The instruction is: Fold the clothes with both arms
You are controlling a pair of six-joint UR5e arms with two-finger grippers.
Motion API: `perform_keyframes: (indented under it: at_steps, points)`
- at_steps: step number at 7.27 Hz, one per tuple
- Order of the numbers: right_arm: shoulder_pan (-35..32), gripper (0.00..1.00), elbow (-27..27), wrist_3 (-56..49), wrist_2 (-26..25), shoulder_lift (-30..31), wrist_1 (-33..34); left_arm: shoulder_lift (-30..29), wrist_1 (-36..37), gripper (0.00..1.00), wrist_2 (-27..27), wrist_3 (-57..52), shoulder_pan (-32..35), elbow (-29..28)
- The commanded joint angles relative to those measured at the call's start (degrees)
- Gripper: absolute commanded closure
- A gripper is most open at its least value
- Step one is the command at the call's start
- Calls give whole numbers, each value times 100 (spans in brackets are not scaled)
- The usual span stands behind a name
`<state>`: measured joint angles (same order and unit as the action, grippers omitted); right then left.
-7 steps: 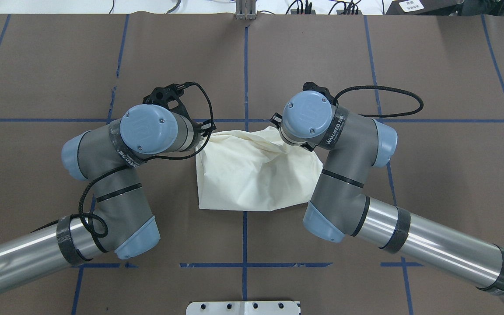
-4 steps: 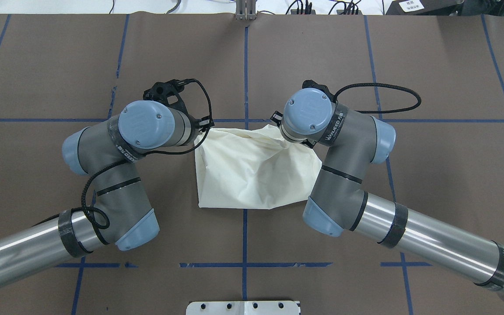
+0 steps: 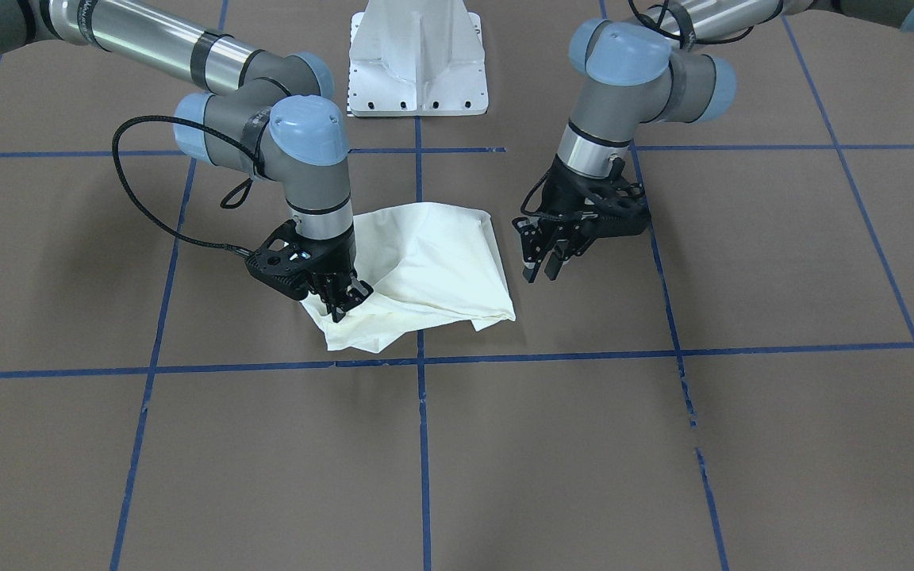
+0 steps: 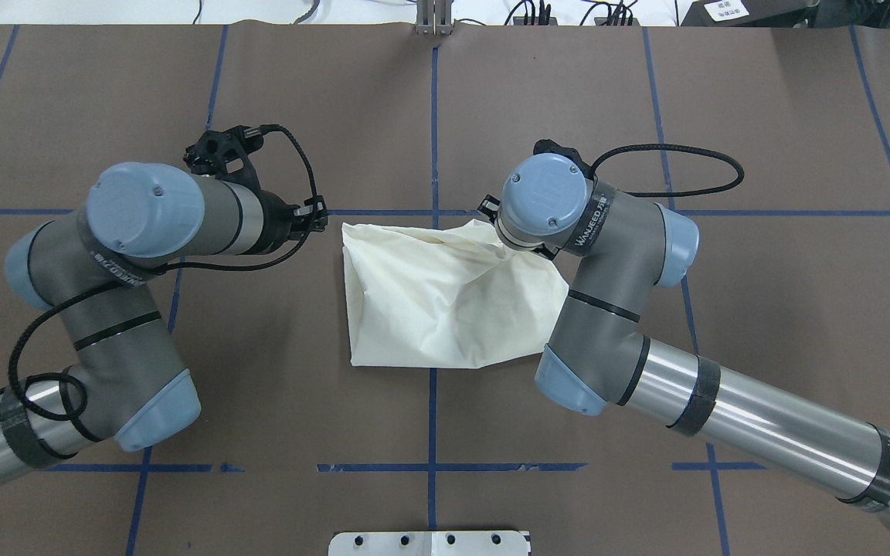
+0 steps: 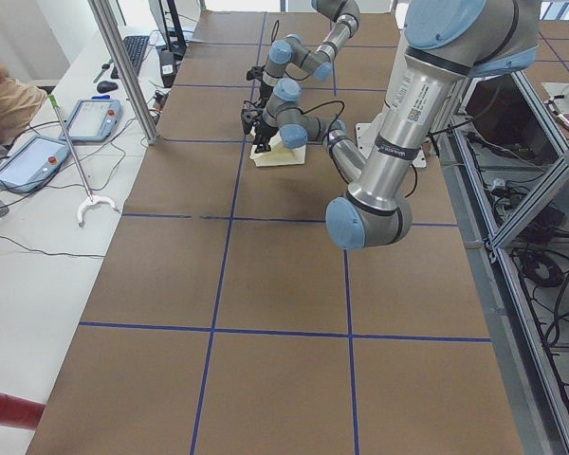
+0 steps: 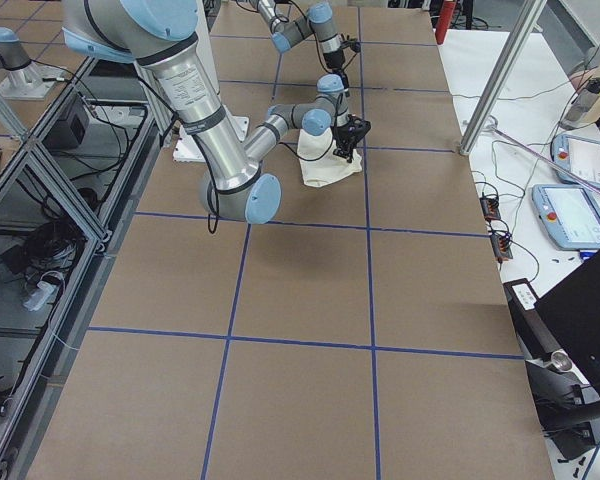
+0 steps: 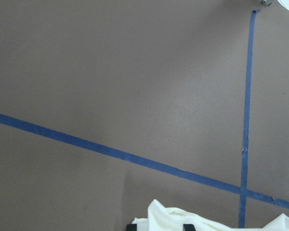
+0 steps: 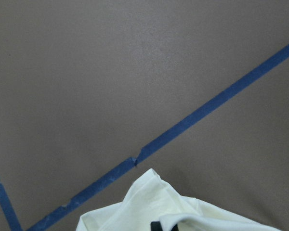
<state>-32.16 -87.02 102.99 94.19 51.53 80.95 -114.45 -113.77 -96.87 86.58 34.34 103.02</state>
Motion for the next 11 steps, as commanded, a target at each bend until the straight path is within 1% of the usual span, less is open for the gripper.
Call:
perform_keyframes:
  at_steps: [1,2,3,4,5,6,7,9,11]
  points:
    - [-18,100,1,-16,3,-3,0,238,-258,100,-7,78,-338,0]
    - [-18,100,-7,-24,3,-3,0,238,-1025,100,1,166,-383,-306]
    - [-18,100,-8,-25,3,-12,0,421,-2121,100,2,367,-393,-631]
    - [-18,100,-8,-16,12,-12,0,545,-2767,100,2,429,-401,-764]
    - [-18,100,-8,-16,21,-12,0,537,-3008,100,-7,543,-497,-870]
    - [-18,100,-8,-16,21,-12,0,476,-3446,100,-7,570,-646,-1080]
    - [-18,100,-8,-16,21,-12,0,458,-3711,100,-7,571,-778,-1186]
    - [-18,100,-16,-16,21,-38,0,309,-3837,100,-7,736,-1076,-1205]
    - [-18,100,-16,-16,21,-38,0,125,-3941,100,10,861,-1297,-1397]
